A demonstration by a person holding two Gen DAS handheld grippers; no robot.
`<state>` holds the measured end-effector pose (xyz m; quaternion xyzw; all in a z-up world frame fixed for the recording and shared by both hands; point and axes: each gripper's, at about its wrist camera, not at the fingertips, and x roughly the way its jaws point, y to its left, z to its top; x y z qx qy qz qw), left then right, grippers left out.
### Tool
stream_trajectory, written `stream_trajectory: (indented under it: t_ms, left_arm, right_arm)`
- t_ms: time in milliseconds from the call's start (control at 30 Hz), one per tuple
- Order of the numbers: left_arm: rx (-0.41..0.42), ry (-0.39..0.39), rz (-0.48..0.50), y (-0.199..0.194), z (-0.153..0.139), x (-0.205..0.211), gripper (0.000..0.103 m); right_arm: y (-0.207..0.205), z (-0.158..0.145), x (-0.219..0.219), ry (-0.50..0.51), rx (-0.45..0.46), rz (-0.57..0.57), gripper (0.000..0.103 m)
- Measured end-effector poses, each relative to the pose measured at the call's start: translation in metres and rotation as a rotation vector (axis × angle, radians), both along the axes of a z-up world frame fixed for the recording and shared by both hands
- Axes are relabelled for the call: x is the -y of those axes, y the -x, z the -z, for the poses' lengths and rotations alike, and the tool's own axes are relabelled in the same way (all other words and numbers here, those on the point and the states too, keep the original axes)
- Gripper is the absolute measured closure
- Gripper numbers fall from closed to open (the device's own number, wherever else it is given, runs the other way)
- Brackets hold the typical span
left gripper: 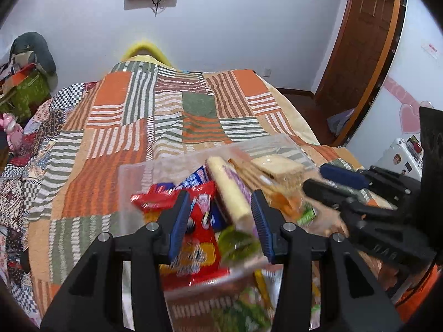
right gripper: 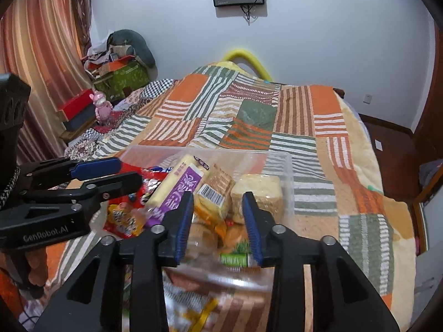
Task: Organize snacks
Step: 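Carry both packs over the clear box and open both tools to drop them, then grasp the peanut bag with the left tool while the right tool grasps the green-trimmed cracker bag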
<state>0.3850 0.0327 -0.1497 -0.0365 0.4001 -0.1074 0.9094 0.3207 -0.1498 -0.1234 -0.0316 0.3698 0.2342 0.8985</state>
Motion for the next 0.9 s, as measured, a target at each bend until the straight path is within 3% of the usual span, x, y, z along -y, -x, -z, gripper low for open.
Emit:
stream_trajectory:
  t_ms: [367,667,900]
  left_arm:
    - [-0.019,-0.028,0.006,0.091,-0.002,-0.017,0.045]
    - [-0.104,-0.051,0.016,0.163,0.028,-0.018,0.037]
    - [-0.164,-0.032,0.025,0.199,0.053,-0.017,0.020]
  right_arm:
    - [0.069,-0.004,0.017,-0.029,-0.003,0.004,0.057]
    - [0.123,0.010,0.017,-0.011,-0.039,-0.007,0.054]
    - [0.145,0.022,0.009,0.019,-0.063,-0.027,0.048]
